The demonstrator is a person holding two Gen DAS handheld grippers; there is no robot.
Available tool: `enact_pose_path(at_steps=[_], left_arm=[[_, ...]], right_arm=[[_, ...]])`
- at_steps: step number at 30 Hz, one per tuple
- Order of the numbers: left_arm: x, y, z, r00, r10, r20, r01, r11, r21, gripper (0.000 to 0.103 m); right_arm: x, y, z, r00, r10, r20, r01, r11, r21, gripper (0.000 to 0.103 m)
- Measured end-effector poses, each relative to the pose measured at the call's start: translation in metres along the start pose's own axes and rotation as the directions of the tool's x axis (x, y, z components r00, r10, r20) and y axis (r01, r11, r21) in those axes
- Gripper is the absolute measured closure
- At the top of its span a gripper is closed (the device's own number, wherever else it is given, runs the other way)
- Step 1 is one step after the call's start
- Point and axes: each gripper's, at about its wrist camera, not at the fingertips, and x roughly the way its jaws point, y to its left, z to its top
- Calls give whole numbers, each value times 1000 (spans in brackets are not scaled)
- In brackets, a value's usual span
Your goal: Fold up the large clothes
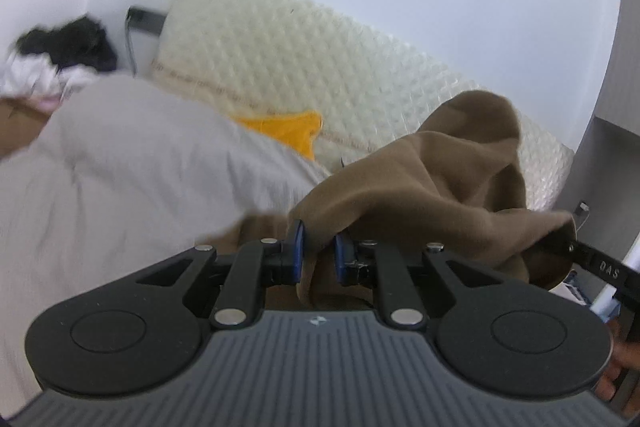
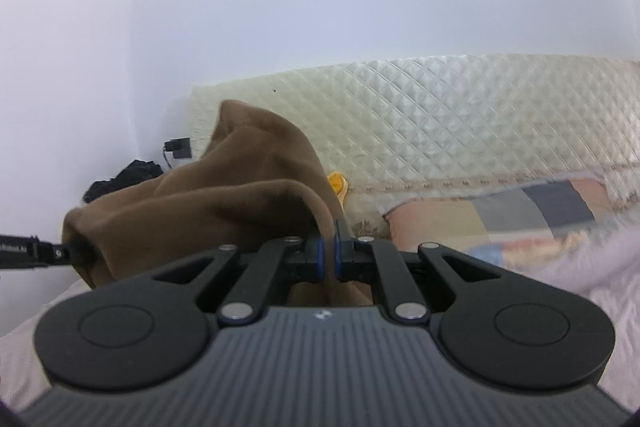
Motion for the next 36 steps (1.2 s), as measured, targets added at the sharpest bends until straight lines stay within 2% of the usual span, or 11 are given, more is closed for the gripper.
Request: enact_pose_path(at_steps=[6,11,13,16,18,23,24,28,30,32,36], left_arm=[[-25,10,-64,994,48,-101,-57,994,-94,85],[-18,23,-111,972,109,-207,-135,984,-114,85],[-9,31,-130,956,122,-265,-162,978,-134,85],[4,37,-153,931,158,-328,-208,970,-124,85],[8,42,-159,923,161,-350,-219,967,-130,86],[3,45,-156,926,145,-349,-205,968,-142,85],[1,45,-156,924,141,-354,-203,969,-144,81],[-15,43,-150,920,128,-370,-197,968,-155,45],[-27,40,-145,926,113,-361,-179,971,-156,40],[-38,37,-140,933,104,-345,-167,973,-159,39],[-62,24,-126,958,86,-272,-128,982,-141,38]], right_arm=[[-54,1,-56,997,-32,-64,30,999,-25,95],[-65,1,-104,984,-62,-164,60,998,-20,95],[-69,5,-120,970,-81,-230,82,997,-6,95],[-64,-4,-147,933,-90,-349,115,992,51,95],[-56,-7,-160,915,-108,-389,128,991,27,95],[-49,-16,-166,905,-98,-414,150,984,94,94],[-49,-15,-164,903,-99,-417,148,985,86,92],[-63,-9,-158,891,-99,-443,152,984,88,83],[-81,-8,-157,889,-72,-452,149,980,135,65],[-93,-13,-152,898,-36,-438,132,973,190,47],[-113,-17,-138,933,-4,-361,91,970,225,45]])
